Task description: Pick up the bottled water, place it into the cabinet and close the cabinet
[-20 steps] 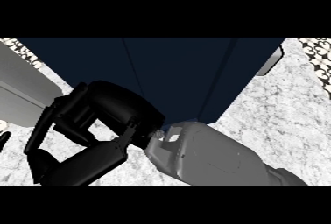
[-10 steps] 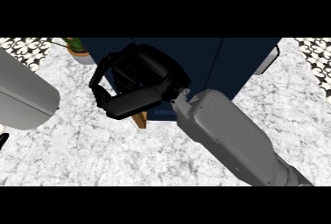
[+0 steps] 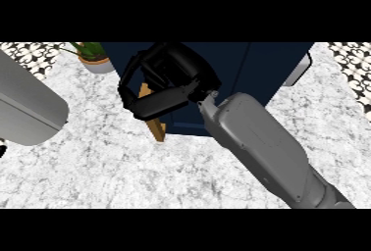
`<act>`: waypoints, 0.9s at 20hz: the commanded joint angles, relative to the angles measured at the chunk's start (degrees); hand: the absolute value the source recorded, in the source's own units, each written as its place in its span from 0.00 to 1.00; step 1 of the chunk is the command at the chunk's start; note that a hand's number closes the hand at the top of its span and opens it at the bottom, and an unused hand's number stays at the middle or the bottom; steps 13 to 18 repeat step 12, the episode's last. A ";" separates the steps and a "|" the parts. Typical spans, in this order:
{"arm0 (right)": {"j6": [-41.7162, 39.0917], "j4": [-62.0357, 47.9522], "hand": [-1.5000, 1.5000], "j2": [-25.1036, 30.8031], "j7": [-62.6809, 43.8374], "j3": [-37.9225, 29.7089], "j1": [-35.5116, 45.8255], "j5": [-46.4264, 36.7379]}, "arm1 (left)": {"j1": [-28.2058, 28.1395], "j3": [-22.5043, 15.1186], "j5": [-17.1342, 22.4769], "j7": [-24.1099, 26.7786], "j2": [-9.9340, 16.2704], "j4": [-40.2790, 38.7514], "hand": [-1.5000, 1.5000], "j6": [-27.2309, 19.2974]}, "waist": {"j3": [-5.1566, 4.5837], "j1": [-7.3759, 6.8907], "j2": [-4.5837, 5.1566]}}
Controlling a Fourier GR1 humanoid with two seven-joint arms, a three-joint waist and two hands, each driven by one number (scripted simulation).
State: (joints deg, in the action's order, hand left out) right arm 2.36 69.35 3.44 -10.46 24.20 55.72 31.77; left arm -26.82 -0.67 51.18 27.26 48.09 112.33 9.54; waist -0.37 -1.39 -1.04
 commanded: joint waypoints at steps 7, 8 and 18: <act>3.44 -9.26 0.00 5.82 4.17 -8.28 4.13 -3.90 | 0.33 -1.70 -1.81 -1.03 -2.05 1.74 0.00 -0.53 | 0.33 -0.21 1.54; 2.90 -8.90 0.00 5.61 5.57 -7.84 3.29 -4.27 | 1.47 -1.14 -1.95 -0.57 -2.16 0.80 0.00 -0.17 | 0.32 0.20 1.56; 1.05 -9.87 0.00 5.92 6.10 -8.22 3.26 -3.69 | 3.62 -2.22 -1.52 -2.48 -2.85 1.82 0.00 -1.83 | 0.36 0.66 1.82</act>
